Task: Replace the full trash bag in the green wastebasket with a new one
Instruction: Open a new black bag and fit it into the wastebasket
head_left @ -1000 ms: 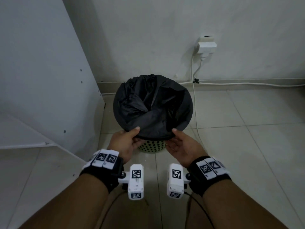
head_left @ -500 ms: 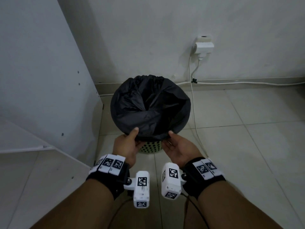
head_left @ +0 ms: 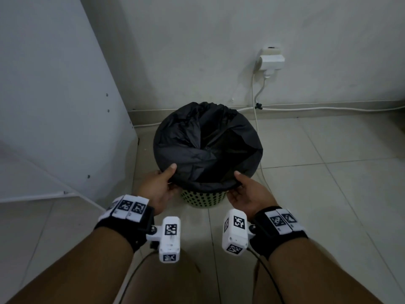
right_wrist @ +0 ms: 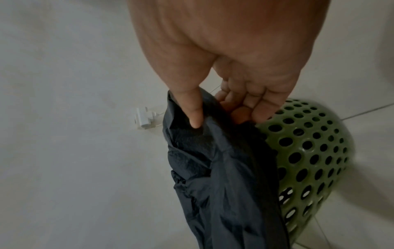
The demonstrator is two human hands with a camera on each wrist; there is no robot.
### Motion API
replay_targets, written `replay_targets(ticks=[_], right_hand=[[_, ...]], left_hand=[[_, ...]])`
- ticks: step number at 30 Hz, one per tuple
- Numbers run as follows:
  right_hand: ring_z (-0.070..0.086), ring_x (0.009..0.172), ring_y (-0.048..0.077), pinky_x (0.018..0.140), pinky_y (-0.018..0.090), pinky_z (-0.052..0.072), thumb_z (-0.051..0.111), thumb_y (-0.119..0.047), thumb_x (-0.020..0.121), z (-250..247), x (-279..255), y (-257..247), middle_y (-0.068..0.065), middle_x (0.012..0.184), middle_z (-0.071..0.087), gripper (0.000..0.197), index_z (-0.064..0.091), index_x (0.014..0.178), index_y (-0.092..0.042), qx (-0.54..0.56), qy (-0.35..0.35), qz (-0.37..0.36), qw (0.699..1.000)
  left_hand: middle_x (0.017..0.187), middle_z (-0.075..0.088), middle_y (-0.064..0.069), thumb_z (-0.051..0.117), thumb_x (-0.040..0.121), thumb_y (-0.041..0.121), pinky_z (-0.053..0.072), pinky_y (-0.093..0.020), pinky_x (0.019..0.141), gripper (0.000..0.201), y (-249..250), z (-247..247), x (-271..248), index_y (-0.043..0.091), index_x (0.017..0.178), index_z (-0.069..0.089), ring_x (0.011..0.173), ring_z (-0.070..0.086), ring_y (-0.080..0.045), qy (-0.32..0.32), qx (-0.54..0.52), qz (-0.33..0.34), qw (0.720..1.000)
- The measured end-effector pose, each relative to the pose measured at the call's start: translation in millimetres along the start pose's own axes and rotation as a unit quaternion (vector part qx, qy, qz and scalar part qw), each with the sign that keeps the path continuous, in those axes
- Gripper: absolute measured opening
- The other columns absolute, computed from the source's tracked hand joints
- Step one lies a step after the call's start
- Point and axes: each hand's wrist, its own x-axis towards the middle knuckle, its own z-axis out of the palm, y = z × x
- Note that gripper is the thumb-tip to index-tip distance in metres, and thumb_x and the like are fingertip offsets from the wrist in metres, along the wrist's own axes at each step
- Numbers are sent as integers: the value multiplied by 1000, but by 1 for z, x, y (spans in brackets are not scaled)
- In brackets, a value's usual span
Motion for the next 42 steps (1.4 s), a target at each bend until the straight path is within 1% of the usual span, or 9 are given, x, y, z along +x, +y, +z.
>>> replay_targets(ticks=[4, 9, 14, 21, 28, 31, 36, 39, 42], right_hand=[[65, 81, 20, 66, 31, 50, 67, -11, 90, 10, -4, 10, 9, 90, 70, 12, 64, 101, -8, 12, 6, -6, 1000], [64, 77, 18, 69, 28, 51, 68, -10, 89, 14, -14, 28, 8, 86, 71, 10, 66, 99, -9, 8, -12, -12, 1000], [61, 84, 21, 76, 33, 50, 75, -23, 83, 0, -15, 25, 8, 92, 67, 20, 67, 97, -12, -17, -13, -11, 1000], [62, 87, 22, 75, 33, 50, 67, -18, 90, 4, -21, 18, 9, 91, 67, 14, 63, 99, -8, 8, -38, 24, 999], [63, 79, 21, 68, 30, 53, 65, -10, 92, 18, -21, 23, 9, 82, 71, 4, 64, 95, -7, 6, -41, 21, 999], [64, 77, 20, 62, 27, 57, 68, -10, 89, 20, -18, 29, 7, 75, 74, 5, 66, 93, -8, -12, -48, 22, 999], [65, 83, 23, 74, 33, 54, 72, -19, 86, 9, -11, 17, 11, 91, 70, 18, 66, 101, -9, -50, -34, -13, 998], [65, 87, 25, 76, 35, 54, 71, -28, 87, -1, -4, -3, 12, 97, 69, 25, 65, 100, -7, -11, -20, -24, 999], [63, 85, 24, 72, 33, 52, 66, -20, 92, -4, -5, -16, 13, 94, 67, 17, 63, 96, -4, 1, -30, -4, 1000]], left_hand=[[114, 74, -12, 67, 94, 17, 57, -42, 86, 29, -27, 18, -17, 4, 120, 65, 105, 69, -28, 1, 1, -10, 1000], [104, 76, -15, 61, 97, 12, 58, -38, 80, 18, -41, 30, -29, 1, 109, 67, 95, 71, -25, 8, -56, 5, 998], [99, 72, -16, 56, 98, 5, 63, -38, 66, 14, -18, 15, -25, 2, 110, 61, 88, 69, -29, -29, -15, -51, 998], [89, 66, -8, 67, 93, 19, 58, -36, 72, 24, 0, -7, -11, 10, 115, 62, 73, 62, -21, -3, 77, -72, 994], [92, 73, -7, 71, 89, 13, 55, -39, 87, 20, -22, 10, -20, 9, 109, 69, 84, 66, -22, -1, -4, -58, 998], [97, 74, -10, 68, 91, 7, 57, -34, 77, 20, -29, 17, -20, 5, 111, 68, 85, 68, -22, 11, -40, -51, 998], [96, 71, -12, 62, 93, 1, 58, -34, 74, 15, -17, 11, -16, 4, 107, 64, 83, 66, -21, 1, -27, -68, 997], [87, 72, -9, 63, 92, 1, 61, -28, 59, 14, -3, -1, -10, 5, 106, 64, 69, 70, -16, 0, 8, -82, 997], [71, 74, -4, 65, 91, 3, 58, -23, 51, 7, 5, -8, -6, 7, 98, 65, 54, 69, -10, 7, 39, -84, 996]])
